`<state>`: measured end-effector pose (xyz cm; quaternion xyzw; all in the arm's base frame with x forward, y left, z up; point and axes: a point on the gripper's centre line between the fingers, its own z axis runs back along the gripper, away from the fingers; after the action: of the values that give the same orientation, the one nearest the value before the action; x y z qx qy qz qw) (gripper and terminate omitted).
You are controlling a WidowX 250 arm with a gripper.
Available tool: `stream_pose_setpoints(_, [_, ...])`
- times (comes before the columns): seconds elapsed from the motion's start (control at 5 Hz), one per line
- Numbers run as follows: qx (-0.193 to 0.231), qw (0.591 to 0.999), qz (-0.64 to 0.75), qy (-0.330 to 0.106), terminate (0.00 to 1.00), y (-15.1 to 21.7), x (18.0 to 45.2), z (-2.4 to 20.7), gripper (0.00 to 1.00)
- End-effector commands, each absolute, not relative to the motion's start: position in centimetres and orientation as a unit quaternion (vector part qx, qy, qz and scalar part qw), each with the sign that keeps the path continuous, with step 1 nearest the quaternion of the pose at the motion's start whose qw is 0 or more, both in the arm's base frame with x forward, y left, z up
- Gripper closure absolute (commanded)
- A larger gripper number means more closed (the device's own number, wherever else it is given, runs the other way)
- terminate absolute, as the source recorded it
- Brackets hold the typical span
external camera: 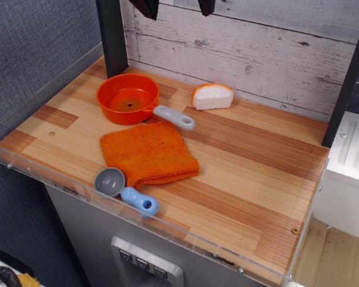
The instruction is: Move the red measuring cup from the left side of the table to the back right.
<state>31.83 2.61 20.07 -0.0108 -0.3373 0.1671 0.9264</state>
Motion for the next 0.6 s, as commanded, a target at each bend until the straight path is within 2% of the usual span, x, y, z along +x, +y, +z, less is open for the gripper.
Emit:
stream_pose_setpoints(0.0, [-0.011,0.926,0.167,-0.337,0.0,2.6,31.8,20.1,0.0])
stream_pose_setpoints(0.4, [0.012,0.913,0.243,-0.329,0.0,3.9,32.9,20.2,0.0])
